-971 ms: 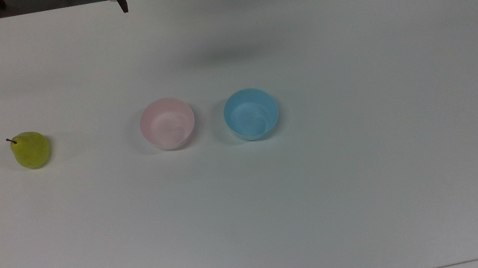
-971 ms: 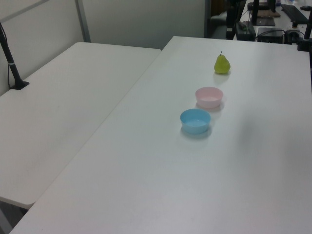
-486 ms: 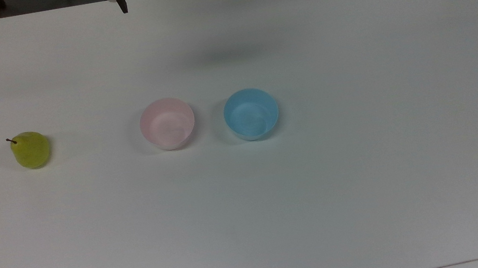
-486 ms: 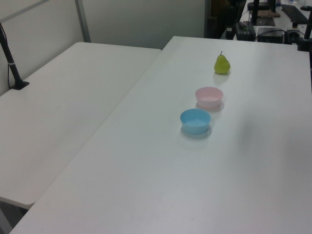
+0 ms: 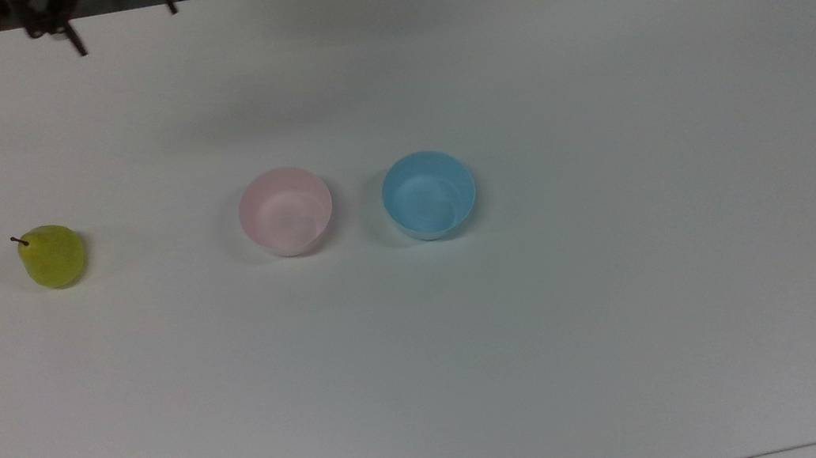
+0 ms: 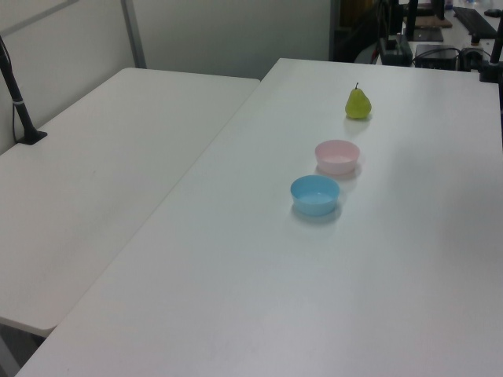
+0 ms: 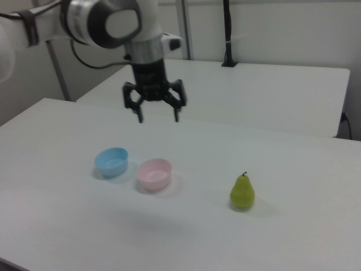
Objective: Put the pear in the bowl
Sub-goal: 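Lower the gripper around the pear and close it on the pear, then lift the grasped pear up off the table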
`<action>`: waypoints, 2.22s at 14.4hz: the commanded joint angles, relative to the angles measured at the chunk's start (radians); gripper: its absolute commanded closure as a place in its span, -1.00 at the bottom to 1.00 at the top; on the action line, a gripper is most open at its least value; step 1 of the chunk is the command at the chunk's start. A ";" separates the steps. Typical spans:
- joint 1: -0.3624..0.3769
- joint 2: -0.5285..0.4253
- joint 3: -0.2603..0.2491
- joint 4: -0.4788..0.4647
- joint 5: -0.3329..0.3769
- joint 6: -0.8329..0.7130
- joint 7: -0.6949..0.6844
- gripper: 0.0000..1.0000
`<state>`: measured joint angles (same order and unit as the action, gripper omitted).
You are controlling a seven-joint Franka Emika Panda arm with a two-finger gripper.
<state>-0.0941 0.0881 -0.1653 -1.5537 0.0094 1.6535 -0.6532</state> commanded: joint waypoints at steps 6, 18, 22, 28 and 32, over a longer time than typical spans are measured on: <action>-0.133 0.309 -0.010 0.001 -0.022 0.483 0.050 -1.00; -0.179 0.489 -0.014 -0.002 -0.051 0.623 0.053 -0.55; -0.180 0.486 -0.014 -0.011 -0.042 0.620 0.060 1.00; -0.167 0.401 -0.013 0.012 -0.037 0.507 0.070 1.00; -0.122 0.338 -0.003 0.112 -0.035 0.284 0.128 1.00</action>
<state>-0.2604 0.5032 -0.1681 -1.4822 -0.0242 2.0879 -0.5904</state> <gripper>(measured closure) 0.322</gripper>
